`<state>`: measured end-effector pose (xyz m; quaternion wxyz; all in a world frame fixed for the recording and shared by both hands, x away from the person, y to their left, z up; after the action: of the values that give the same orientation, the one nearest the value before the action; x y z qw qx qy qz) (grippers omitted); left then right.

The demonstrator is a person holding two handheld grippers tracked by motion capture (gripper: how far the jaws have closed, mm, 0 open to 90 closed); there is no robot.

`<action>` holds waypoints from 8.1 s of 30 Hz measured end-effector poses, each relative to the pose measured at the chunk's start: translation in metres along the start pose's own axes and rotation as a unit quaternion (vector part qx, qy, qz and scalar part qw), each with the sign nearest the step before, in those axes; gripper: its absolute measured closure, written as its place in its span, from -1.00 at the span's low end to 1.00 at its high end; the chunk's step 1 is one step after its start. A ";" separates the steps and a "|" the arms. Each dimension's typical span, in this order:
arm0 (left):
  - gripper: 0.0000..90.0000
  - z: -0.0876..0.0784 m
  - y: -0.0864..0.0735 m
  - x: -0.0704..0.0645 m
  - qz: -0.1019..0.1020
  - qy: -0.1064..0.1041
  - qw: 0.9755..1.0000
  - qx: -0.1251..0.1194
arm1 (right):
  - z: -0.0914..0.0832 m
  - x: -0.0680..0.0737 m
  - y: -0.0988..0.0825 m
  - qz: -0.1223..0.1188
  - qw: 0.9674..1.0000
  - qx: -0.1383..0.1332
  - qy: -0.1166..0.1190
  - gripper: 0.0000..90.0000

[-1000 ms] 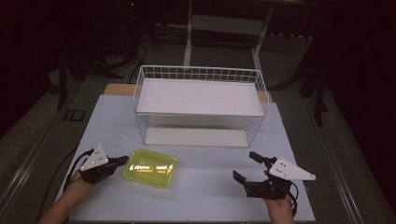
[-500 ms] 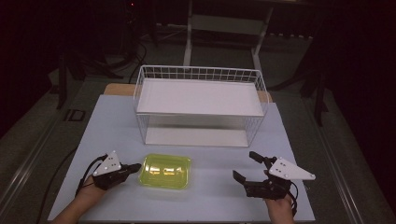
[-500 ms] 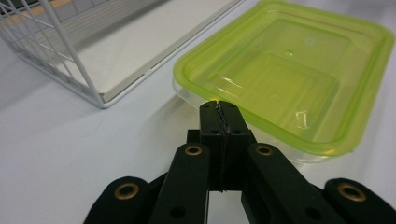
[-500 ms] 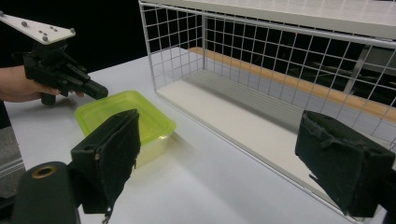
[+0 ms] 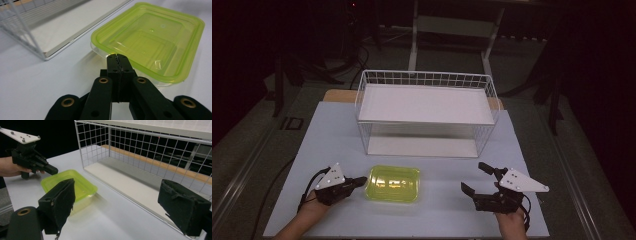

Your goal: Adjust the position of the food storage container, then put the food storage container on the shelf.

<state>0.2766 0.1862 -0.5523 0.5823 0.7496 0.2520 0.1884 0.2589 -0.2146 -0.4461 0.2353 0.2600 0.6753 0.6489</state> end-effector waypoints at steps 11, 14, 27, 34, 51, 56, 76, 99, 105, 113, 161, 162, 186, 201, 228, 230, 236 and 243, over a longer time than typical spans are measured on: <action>1.00 0.027 0.007 -0.017 -0.015 -0.028 0.999 -0.006 | 0.000 -0.002 0.000 0.002 1.000 0.000 0.000 -0.68; 1.00 0.033 0.008 -0.020 -0.019 -0.033 0.999 -0.008 | 0.000 -0.003 -0.001 0.003 1.000 0.001 -0.001 -0.68; 1.00 0.062 0.013 -0.037 -0.017 -0.060 0.998 -0.016 | 0.000 -0.003 -0.001 0.002 1.000 0.000 0.003 -0.68; 1.00 0.078 0.016 -0.038 -0.014 -0.063 0.998 -0.024 | 0.000 -0.003 -0.002 0.002 1.000 0.002 0.005 -0.68; -0.55 0.065 0.045 -0.035 -0.056 -0.028 0.997 -0.051 | 0.002 0.002 -0.004 0.003 1.000 0.011 0.018 -0.69; -0.93 0.055 0.060 -0.043 -0.080 -0.049 0.994 -0.062 | 0.003 0.007 -0.003 -0.007 1.000 0.010 0.023 -0.69; -0.89 0.070 0.064 -0.037 -0.117 -0.032 0.992 -0.021 | 0.033 -0.001 -0.008 -0.007 0.998 0.054 0.028 -0.72; -0.40 0.092 0.028 -0.030 -0.200 0.003 0.979 0.045 | 0.056 -0.018 -0.074 0.084 0.984 0.157 -0.009 -0.32; -0.03 0.096 0.027 -0.037 -0.219 -0.021 0.974 0.052 | 0.061 -0.016 -0.088 0.111 0.974 0.196 -0.015 -0.22; 0.32 0.099 0.030 -0.045 -0.214 -0.039 0.974 0.063 | 0.057 -0.019 -0.090 0.147 0.967 0.210 -0.003 0.20; 0.83 0.067 0.071 -0.056 -0.206 -0.013 0.978 0.041 | 0.055 -0.009 -0.045 0.156 0.972 0.174 0.000 0.77; 0.83 0.067 0.074 -0.054 -0.207 -0.012 0.978 0.034 | 0.057 -0.010 -0.039 0.152 0.974 0.168 -0.002 0.77; 0.82 0.115 0.070 0.006 -0.206 0.044 0.977 0.030 | 0.112 -0.055 -0.036 0.131 0.977 0.157 -0.057 0.78; 0.82 0.134 0.059 0.019 -0.221 0.048 0.973 0.037 | 0.127 -0.073 -0.056 0.120 0.976 0.166 -0.079 0.75; 0.65 0.150 0.059 0.034 -0.215 0.079 0.973 -0.015 | 0.141 -0.081 -0.061 0.030 0.984 0.114 -0.134 0.48; 0.61 0.151 0.059 0.035 -0.208 0.088 0.974 -0.016 | 0.142 -0.081 -0.062 0.021 0.984 0.112 -0.139 0.45; 0.44 0.155 0.056 0.040 -0.207 0.105 0.973 -0.018 | 0.149 -0.080 -0.069 0.000 0.984 0.109 -0.143 0.29; 0.29 0.158 0.052 0.044 -0.223 0.105 0.969 -0.022 | 0.156 -0.083 -0.073 -0.010 0.983 0.109 -0.147 0.28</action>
<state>0.4116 0.0796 -0.5418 0.5961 0.6374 0.4687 0.1370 0.4200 -0.1534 -0.5277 0.3090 0.3695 0.7027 0.5236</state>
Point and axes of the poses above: each handheld gripper's, and its own axes: z roughly forward along the jaws, y roughly out of its top, x roughly to its left, the point moved 5 cm from there along z, roughly forward along the jaws, and after that the axes turned 15 degrees about -x, right-handed, at the moved point
